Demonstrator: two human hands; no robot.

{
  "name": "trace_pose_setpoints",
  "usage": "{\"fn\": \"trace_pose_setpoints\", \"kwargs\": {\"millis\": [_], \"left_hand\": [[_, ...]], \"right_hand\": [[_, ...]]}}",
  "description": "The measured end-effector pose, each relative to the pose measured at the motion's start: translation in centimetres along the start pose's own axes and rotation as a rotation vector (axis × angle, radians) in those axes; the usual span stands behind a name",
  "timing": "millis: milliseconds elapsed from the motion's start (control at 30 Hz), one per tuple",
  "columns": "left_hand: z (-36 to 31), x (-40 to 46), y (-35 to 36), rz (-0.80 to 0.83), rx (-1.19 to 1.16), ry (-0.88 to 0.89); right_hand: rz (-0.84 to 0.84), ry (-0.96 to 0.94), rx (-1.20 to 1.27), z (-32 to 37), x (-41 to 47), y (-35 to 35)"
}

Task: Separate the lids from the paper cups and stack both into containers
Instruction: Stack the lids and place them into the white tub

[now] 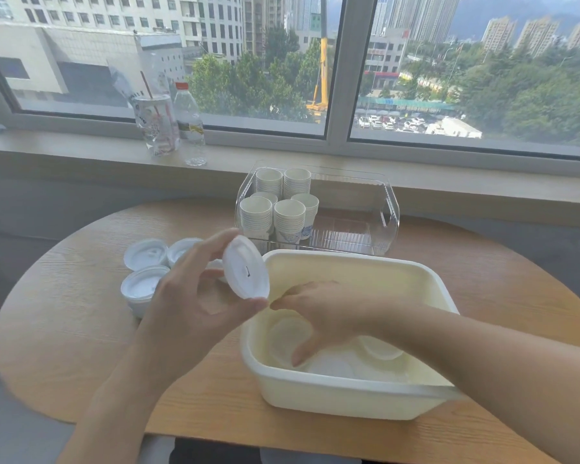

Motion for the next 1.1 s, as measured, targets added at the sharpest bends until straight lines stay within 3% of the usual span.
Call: {"fn": "trace_pose_setpoints", "kwargs": {"millis": [233,767,967,1100], "left_hand": [[0.6,-0.5,-0.9,-0.017,0.006,-0.013],[0.8,-0.1,0.3,0.042,-0.014,0.003],[-0.1,0.3,0.9,0.044,-0.005,0.056],[-0.8,0.5,1.6,0.055,-0.002,0.078]], "right_hand": [[0.048,0.008,-0.159,0.9,1.4,1.3],[-0.044,0.021,0.000,-1.6,-0.2,0.2],[-0.169,0.023,0.152,-2.7,-2.8,-1.5],[-0.301,0.026,0.441,-4.3,-5.3,-3.0]]}}
Point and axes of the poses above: each hand's wrist, its own x-axis towards the middle knuckle, its own y-axis out of the palm, z = x × y, the point moved 6 cm from there along x, towards the middle knuckle, and after that the axes turned 7 degrees about y, right-handed, at the moved point
